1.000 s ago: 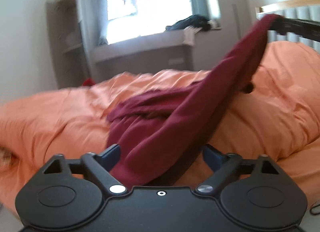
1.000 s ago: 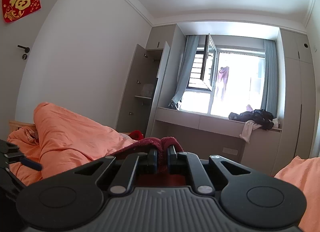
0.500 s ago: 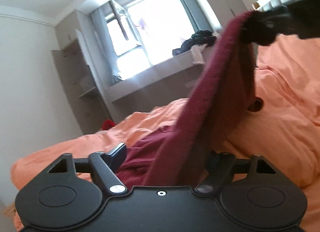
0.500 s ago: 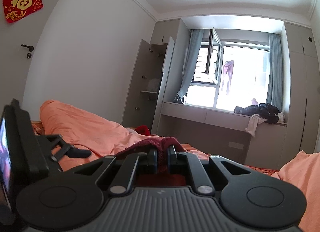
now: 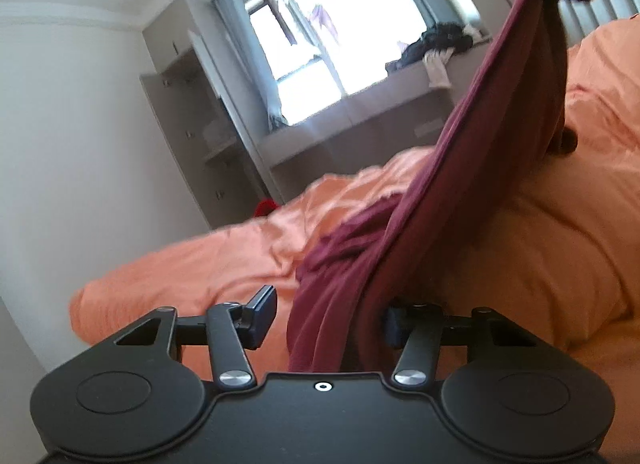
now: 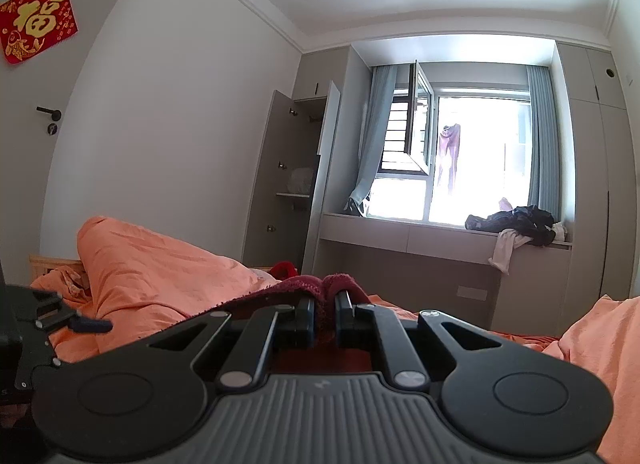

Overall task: Fold small clothes
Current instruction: 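Hold the lifted shirt edge with the right gripper while the left gripper grasps the shirt, then carry the dark red shirt with both grippers and fold it over onto itself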

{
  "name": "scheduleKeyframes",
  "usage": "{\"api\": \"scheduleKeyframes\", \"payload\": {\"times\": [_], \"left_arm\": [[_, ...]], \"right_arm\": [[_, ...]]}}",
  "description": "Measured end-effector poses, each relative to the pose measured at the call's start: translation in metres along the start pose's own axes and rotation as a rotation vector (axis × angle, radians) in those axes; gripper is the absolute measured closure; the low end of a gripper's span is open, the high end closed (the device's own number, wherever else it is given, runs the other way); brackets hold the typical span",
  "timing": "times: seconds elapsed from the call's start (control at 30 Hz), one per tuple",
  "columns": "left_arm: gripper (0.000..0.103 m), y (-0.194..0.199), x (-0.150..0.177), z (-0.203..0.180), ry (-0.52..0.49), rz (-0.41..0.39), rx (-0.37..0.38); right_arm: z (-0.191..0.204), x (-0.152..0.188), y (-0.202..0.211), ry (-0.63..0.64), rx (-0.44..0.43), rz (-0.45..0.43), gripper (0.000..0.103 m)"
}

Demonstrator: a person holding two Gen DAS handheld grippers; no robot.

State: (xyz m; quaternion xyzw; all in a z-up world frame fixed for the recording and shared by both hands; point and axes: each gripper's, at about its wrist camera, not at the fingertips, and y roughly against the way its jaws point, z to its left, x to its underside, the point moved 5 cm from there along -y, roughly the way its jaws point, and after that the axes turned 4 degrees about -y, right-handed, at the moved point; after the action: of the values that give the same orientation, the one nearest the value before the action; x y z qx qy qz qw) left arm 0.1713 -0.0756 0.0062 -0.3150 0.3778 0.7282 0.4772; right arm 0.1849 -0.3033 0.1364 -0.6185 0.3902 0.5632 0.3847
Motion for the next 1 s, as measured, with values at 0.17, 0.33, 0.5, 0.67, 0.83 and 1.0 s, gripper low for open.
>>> {"api": "scheduleKeyframes", "payload": {"times": [0.17, 0.33, 0.5, 0.67, 0.83, 1.0], "left_arm": [[0.057, -0.007, 0.021, 0.010, 0.041, 0.090, 0.041], [0.061, -0.008, 0.034, 0.021, 0.045, 0.125, 0.060], [0.061, -0.019, 0.040, 0.021, -0.010, 0.139, 0.111], [0.096, -0.026, 0.043, 0.021, -0.100, 0.125, 0.121], [0.098, -0.015, 0.041, 0.030, -0.118, 0.047, 0.071], [0.099, 0.017, 0.032, 0.043, -0.086, -0.083, -0.003]], "right_arm": [[-0.002, 0.002, 0.002, -0.002, 0.003, 0.000, 0.093], [0.000, 0.001, 0.002, -0.005, 0.015, 0.000, 0.093], [-0.001, 0.004, 0.005, -0.026, 0.023, 0.000, 0.093], [-0.001, 0.014, 0.013, -0.020, 0.039, 0.014, 0.093], [0.002, 0.032, 0.027, -0.006, 0.067, 0.032, 0.093], [0.009, 0.053, 0.049, 0.017, 0.138, 0.012, 0.094]]}}
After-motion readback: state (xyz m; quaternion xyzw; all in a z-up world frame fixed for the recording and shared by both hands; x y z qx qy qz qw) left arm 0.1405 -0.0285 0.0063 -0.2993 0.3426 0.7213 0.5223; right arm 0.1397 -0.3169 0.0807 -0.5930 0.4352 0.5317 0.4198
